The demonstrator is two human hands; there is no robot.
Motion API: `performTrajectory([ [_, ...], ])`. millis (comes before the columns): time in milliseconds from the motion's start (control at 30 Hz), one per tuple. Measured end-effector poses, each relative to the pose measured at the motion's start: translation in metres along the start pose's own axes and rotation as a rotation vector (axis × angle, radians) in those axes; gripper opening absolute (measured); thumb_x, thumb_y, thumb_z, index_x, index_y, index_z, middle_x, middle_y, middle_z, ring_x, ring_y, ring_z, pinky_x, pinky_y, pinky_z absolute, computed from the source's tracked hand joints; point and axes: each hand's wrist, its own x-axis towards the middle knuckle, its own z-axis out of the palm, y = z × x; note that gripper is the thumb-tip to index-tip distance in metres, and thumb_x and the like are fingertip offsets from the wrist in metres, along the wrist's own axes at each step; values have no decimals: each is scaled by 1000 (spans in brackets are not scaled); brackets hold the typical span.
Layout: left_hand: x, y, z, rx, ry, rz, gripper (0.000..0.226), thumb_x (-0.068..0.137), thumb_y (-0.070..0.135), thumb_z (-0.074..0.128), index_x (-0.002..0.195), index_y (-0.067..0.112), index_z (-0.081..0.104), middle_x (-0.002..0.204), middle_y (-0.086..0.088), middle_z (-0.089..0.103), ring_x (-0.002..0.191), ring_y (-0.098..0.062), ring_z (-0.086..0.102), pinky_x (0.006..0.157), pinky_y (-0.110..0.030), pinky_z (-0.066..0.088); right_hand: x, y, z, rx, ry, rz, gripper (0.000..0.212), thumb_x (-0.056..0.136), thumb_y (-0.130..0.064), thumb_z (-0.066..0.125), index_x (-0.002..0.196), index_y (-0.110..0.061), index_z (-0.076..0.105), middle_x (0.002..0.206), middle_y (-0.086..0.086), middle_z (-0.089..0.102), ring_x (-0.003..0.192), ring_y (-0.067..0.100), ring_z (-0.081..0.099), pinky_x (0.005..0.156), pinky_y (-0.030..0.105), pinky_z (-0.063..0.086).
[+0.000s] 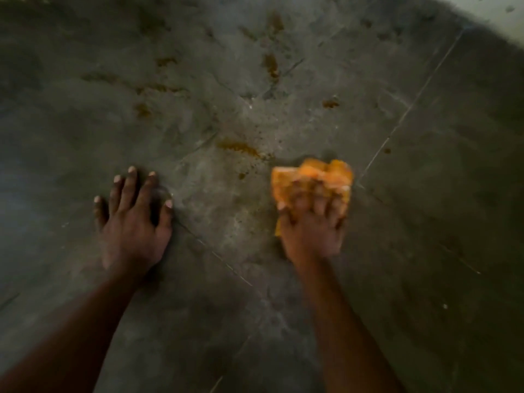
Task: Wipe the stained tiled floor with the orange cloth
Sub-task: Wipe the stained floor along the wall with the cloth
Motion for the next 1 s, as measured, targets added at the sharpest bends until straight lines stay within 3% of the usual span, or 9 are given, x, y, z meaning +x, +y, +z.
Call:
performTrajectory([
  [167, 2, -4, -11, -1, -104, 32, 78, 98, 66, 23, 166, 27, 24, 177, -1, 9, 163, -24, 7, 131, -53, 8, -80, 17, 5, -106, -2, -440, 60, 95, -70, 40, 151, -68, 22, 173, -14, 11, 159, 30, 18, 120, 59, 23],
  [267, 26, -23, -14, 14, -137, 75, 82, 98, 68, 21, 167, 24, 21, 177, -3, 7, 163, -23, 6, 132, -50, 9, -43, 43, -1, -124, 20, -214, 64, 92, -72, 32, 154, -55, 34, 172, -8, 19, 158, 35, 19, 123, 64, 21],
  [400, 54, -48, -19, 65, -68, 70, 72, 100, 67, 23, 165, 36, 22, 176, 0, 13, 163, -23, 10, 130, -52, 6, 19, -41, 11, -42, 53, 6, 62, 96, -64, 31, 156, -52, 30, 174, -3, 11, 159, 42, 2, 123, 68, 13],
  [500, 55, -45, -20, 70, -42, 45, 70, 102, 66, 23, 166, 38, 18, 176, 3, 10, 163, -19, 6, 132, -50, 5, 26, -91, 17, -83, 67, -292, 54, 94, -60, 37, 144, -48, 52, 168, 3, 32, 154, 47, 19, 118, 70, 21],
  [633, 52, -40, -25, 69, -50, -3, 71, 101, 66, 23, 166, 38, 19, 176, 4, 9, 163, -19, 7, 131, -53, 8, -27, -55, 12, -151, -14, -688, 64, 96, -64, 44, 155, -63, 18, 174, -9, 13, 160, 36, 10, 121, 63, 23],
  [733, 50, -39, -26, 76, -39, -22, 71, 101, 67, 23, 166, 37, 20, 176, 3, 9, 163, -19, 7, 131, -53, 6, -14, -26, 3, -149, 30, -570, 65, 93, -66, 46, 155, -60, 26, 172, -7, 21, 157, 37, 24, 118, 66, 28],
  [867, 52, -46, -21, 64, -22, -42, 71, 102, 65, 27, 166, 35, 23, 176, 1, 12, 163, -20, 10, 131, -52, 6, 33, -96, 20, -50, 108, -115, 63, 94, -69, 32, 154, -51, 36, 172, 0, 20, 159, 42, 8, 123, 69, 10],
  [933, 52, -46, -21, 58, 13, -103, 72, 101, 66, 29, 165, 34, 25, 176, 0, 13, 163, -20, 9, 131, -52, 5, 42, -145, 26, -17, 78, -156, 63, 94, -69, 31, 153, -49, 39, 172, 2, 21, 158, 44, 5, 123, 69, 5],
  [1000, 53, -45, -22, 26, 45, -172, 74, 98, 67, 32, 164, 33, 29, 176, -1, 15, 163, -20, 8, 131, -54, 5, 33, -166, 30, -31, 69, -374, 58, 96, -65, 37, 152, -51, 39, 171, 3, 26, 158, 44, 8, 123, 69, 8],
])
